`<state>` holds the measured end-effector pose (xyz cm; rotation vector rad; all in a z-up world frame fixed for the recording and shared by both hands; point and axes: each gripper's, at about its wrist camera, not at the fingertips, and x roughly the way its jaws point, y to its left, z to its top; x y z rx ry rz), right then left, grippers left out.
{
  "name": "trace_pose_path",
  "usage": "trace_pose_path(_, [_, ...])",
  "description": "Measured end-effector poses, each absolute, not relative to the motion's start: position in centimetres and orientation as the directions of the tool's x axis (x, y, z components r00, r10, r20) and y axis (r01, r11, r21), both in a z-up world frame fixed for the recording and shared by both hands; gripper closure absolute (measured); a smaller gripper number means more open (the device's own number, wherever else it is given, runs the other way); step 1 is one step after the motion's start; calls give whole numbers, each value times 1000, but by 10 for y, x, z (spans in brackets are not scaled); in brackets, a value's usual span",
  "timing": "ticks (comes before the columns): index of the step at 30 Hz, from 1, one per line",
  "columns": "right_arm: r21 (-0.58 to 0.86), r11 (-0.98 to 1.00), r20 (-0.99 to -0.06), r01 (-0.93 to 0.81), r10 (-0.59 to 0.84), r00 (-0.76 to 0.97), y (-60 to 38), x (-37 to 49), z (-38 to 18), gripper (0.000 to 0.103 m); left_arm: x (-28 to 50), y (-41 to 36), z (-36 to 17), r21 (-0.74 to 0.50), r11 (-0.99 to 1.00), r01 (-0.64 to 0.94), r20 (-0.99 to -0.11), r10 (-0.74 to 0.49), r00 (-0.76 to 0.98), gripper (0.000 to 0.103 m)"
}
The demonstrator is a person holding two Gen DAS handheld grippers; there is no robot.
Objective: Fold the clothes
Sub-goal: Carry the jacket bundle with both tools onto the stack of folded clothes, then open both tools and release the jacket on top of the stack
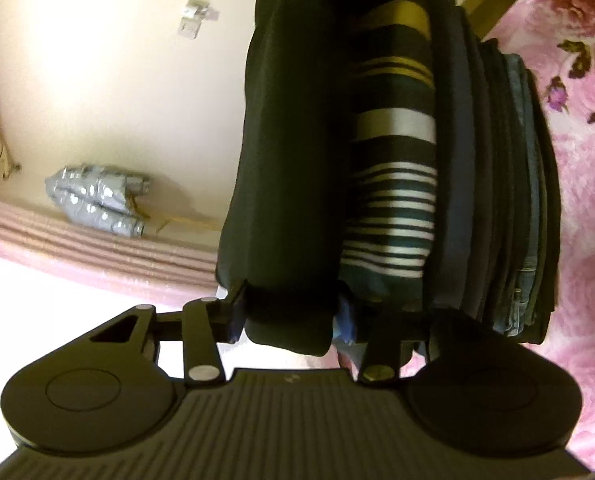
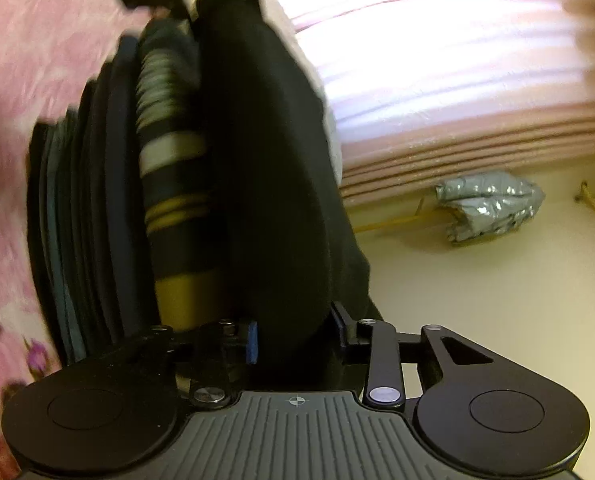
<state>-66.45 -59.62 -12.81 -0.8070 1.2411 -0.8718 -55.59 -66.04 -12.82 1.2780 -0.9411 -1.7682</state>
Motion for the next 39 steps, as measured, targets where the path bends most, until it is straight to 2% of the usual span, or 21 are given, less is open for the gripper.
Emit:
trace_pose_path(3, [-877,466,-455,117,-884,109,-594,-660,-127,70,-563,-646,-143,870,-477,124,-445,-869,-215,64])
trace_pose_path(9, [-880,465,-456,98,-884,106,-584,-662,-131,69,-555,-635,-144,870,-477,125,-443,-868,-224,62])
trace_pose_path(11, [-879,466,-456,99,-884,105,-582,-663,-131,61,-550,-633,-144,865,-484,132,-450,-865,-221,60])
trace_pose_path(13, [-869,480,-470,124,-877,97,-580,-662,-128,43,-546,-623,-144,860,-489,146,-454,-864,-218,59])
trace_pose_path(14, [-863,483,-474,144,-875,95,-578,-663,-125,40,-544,-621,-143,858,-491,154,-455,-863,-219,59])
trace_pose_path(18, [-842,502,-495,199,-865,84,-566,-666,-117,39,-538,-614,-137,842,-500,202,-458,-861,-219,58])
trace_pose_path(25, [-733,554,-576,395,-814,73,-548,-669,-91,39,-523,-578,-113,747,-525,408,-489,-850,-198,53])
trace_pose_path(28, [-619,562,-638,550,-767,65,-544,-671,-83,39,-517,-570,-100,645,-528,552,-529,-830,-175,41])
trace_pose_path(30, [-518,535,-673,668,-736,68,-543,-676,-76,39,-510,-563,-93,564,-518,644,-561,-812,-162,37])
trace_pose_path(33, [-317,446,-709,837,-697,103,-535,-690,-64,39,-499,-547,-91,462,-478,747,-591,-794,-142,18])
trace_pose_path(35, [-219,365,-719,905,-687,103,-526,-698,-59,39,-491,-534,-90,422,-451,786,-601,-789,-130,11])
trace_pose_path(36, [-186,329,-724,926,-683,97,-520,-700,-58,34,-488,-527,-89,403,-445,800,-609,-783,-129,10])
trace_pose_path(37, [-167,296,-727,940,-681,85,-514,-702,-57,16,-484,-520,-88,384,-438,813,-617,-777,-127,8])
trace_pose_path(38, [-151,256,-724,955,-687,70,-505,-703,-56,6,-481,-514,-87,357,-436,826,-627,-768,-134,6])
trace_pose_path(39, [-133,221,-716,966,-696,61,-495,-705,-54,1,-478,-508,-86,326,-435,839,-637,-757,-146,3])
